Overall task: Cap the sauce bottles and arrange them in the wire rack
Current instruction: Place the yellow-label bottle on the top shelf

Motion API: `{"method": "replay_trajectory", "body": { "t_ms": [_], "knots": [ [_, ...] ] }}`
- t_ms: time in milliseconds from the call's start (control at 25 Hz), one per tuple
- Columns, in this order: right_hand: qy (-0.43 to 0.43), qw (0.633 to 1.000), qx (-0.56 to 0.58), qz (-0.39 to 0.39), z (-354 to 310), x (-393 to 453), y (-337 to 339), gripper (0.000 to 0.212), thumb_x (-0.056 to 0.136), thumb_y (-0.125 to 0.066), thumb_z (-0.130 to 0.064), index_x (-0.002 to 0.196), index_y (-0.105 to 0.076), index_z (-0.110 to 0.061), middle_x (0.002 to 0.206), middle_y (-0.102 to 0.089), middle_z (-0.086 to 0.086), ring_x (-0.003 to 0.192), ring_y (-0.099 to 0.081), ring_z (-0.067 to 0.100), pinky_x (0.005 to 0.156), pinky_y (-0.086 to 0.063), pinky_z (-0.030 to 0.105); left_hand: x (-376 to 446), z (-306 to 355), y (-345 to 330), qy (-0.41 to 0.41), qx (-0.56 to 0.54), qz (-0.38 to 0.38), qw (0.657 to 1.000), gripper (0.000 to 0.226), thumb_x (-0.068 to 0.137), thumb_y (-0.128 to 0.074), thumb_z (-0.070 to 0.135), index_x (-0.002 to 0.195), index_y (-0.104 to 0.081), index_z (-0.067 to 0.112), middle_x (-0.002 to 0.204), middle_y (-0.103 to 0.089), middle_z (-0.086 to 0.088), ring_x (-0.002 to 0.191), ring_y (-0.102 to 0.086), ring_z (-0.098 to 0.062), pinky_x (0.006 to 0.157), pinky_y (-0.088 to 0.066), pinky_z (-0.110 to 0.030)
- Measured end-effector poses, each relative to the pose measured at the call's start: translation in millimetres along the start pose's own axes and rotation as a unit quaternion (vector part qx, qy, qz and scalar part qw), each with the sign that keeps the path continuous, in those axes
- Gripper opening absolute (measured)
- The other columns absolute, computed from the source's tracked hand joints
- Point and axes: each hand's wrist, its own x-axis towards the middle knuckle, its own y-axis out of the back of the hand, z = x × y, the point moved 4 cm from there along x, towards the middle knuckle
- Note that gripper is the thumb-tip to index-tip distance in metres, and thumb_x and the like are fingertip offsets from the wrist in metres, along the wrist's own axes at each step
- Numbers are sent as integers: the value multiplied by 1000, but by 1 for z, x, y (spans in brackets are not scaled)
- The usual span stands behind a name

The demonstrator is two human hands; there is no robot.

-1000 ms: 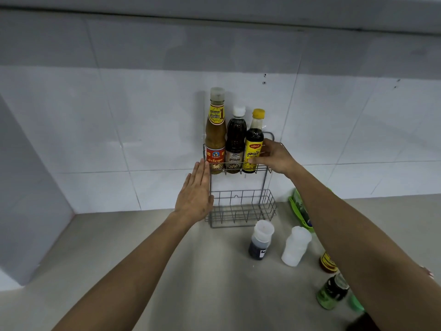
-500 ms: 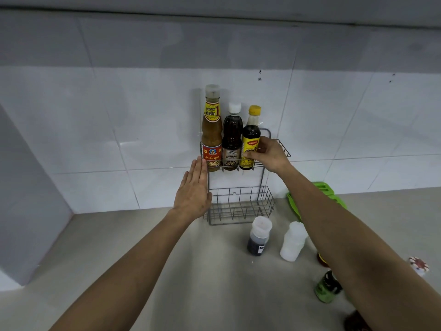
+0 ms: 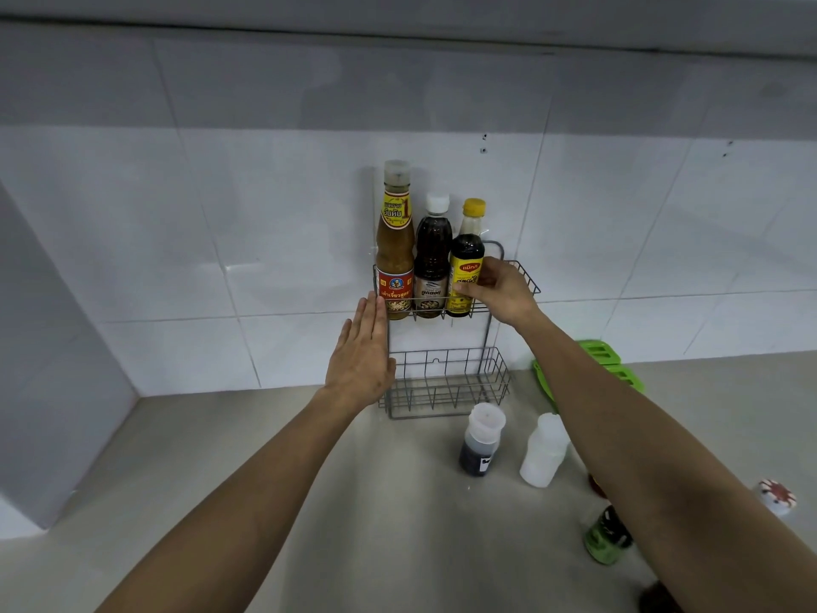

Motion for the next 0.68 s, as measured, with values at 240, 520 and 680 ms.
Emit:
{"method": "replay_trajectory", "body": {
  "t_ms": [240,520,680],
  "knots": [
    [-7,1000,-5,4,0,-1,-1,48,77,-80,-18,120,-62,-6,115,-71,11,104,-67,24,96,-53,41,2,0,0,1,4,-3,1000,87,98,-50,28,154,14,10,164,16,-6,151,14,-21,121,1,-34],
    [11,996,20,90,-2,-33,31,41,77,-80,-24,112,-64,-12,107,-69,6,95,-65,15,85,-55,28,-7,-1,-8,-11,-50,19,999,86,99,-49,33,154,13,12,164,16,-4,151,13,-20,122,-2,-37],
    [32,996,-50,60,10,-65,59,12,78,-79,-22,83,-68,-18,83,-71,1,75,-61,11,76,-54,30,-34,7,-44,-17,-94,-2,995,82,100,-44,41,155,9,13,164,14,-2,151,14,-17,119,5,-31]
  ]
}}
